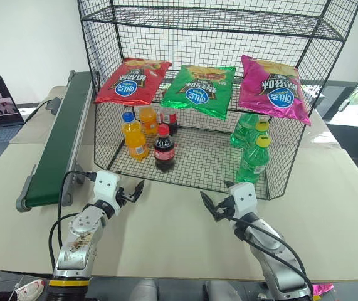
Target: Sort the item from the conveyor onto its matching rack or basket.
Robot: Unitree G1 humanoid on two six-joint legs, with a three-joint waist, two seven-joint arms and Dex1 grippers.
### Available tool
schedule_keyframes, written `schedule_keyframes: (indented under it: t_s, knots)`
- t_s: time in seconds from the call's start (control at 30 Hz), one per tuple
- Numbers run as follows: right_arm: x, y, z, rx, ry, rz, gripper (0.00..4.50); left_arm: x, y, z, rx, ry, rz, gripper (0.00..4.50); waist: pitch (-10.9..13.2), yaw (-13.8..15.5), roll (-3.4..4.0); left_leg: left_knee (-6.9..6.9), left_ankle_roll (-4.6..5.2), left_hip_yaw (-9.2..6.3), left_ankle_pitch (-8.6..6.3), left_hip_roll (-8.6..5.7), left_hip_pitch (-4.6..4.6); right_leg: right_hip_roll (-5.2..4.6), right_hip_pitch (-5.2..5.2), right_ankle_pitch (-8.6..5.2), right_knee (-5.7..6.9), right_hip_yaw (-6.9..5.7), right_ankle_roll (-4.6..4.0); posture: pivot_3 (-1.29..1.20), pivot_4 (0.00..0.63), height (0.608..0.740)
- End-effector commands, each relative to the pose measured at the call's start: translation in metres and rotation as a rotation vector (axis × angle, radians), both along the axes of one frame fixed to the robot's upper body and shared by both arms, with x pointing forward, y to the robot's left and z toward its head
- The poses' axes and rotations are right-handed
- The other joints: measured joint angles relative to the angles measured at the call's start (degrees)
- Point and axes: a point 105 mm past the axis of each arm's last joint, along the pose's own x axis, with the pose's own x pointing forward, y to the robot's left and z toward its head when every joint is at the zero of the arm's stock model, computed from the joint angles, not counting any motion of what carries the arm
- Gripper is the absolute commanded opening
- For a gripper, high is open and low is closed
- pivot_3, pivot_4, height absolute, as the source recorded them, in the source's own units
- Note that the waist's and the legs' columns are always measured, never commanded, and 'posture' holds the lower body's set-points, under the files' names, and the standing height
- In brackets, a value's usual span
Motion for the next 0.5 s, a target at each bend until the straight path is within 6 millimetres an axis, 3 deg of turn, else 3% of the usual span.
schedule_keyframes:
  t_s: [0.03,0.17,0.5]
  knots:
    - [0.0007,0.0007,0.0186,0.011,-0.071,0.013,4.5,0.0002,0.0036,0.0075,0.013,-0.034,0.006,4.4,0.0,0.0,0.0,0.0,0.0,0.0,0.0,0.0,0.0,0.0,0.0,0.0,0.0,0.0,0.0,0.0,0.15,0.738]
    - [-0.0002,0.0018,0.0214,0.01,-0.079,0.019,4.5,-0.0037,0.0073,0.0079,0.018,-0.067,0.077,4.4,0.0,0.0,0.02,0.0,0.0,0.0,0.0,0.0,0.0,-0.01,0.0,0.01,-0.01,0.01,-0.01,0.0,0.15,0.738]
    - [-0.0005,0.0018,0.0201,0.008,-0.073,0.025,4.5,-0.0018,0.0067,0.0075,0.004,-0.058,0.059,4.4,0.0,0.0,0.02,0.02,0.0,0.0,0.0,0.0,0.0,0.0,0.0,0.0,0.01,0.0,0.0,0.0,0.15,0.738]
